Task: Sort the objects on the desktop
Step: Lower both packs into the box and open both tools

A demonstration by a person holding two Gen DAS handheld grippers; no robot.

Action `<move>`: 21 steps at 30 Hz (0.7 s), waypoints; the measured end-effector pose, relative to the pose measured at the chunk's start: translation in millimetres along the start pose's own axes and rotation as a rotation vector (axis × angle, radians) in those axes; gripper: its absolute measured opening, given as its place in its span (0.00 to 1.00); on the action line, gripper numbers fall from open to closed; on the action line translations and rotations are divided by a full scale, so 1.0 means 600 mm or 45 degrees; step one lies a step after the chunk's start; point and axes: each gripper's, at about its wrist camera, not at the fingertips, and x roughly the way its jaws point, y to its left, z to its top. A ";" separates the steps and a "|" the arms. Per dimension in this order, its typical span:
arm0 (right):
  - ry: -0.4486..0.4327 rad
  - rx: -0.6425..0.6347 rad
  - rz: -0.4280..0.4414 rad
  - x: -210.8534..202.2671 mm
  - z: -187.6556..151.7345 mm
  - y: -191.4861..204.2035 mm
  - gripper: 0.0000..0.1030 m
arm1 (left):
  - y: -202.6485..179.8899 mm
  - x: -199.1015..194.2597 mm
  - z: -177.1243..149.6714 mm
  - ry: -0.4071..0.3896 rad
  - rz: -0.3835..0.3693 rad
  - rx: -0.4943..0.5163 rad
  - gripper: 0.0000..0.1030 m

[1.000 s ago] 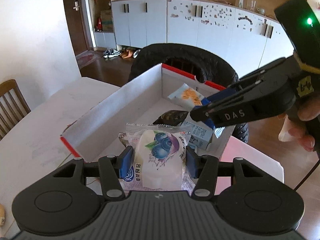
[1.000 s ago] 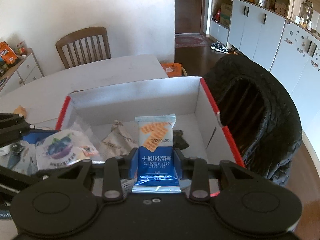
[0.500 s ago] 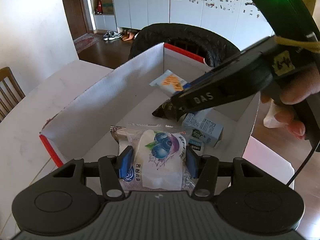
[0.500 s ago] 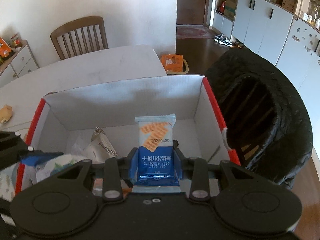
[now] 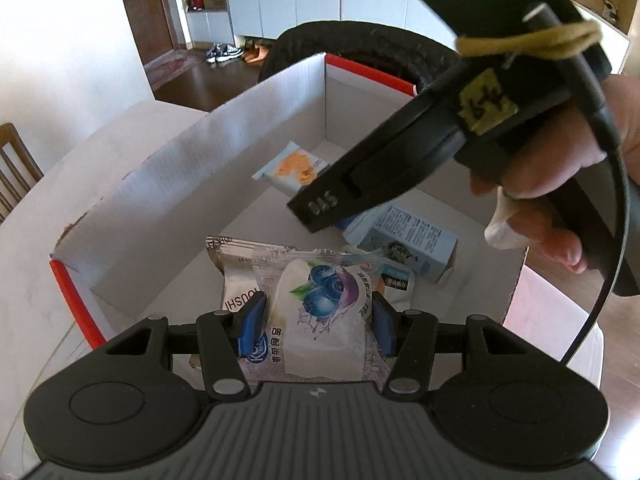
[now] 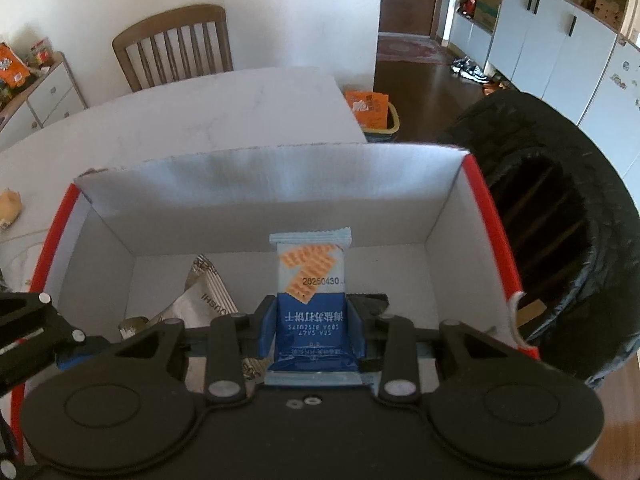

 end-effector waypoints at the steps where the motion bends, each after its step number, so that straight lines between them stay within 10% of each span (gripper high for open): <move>1: 0.009 -0.006 0.003 0.004 -0.001 0.001 0.34 | 0.000 0.001 0.000 0.001 0.000 0.004 0.52; 21: 0.050 -0.031 0.044 0.029 0.000 0.005 0.38 | 0.014 0.010 -0.005 0.059 -0.067 -0.047 0.54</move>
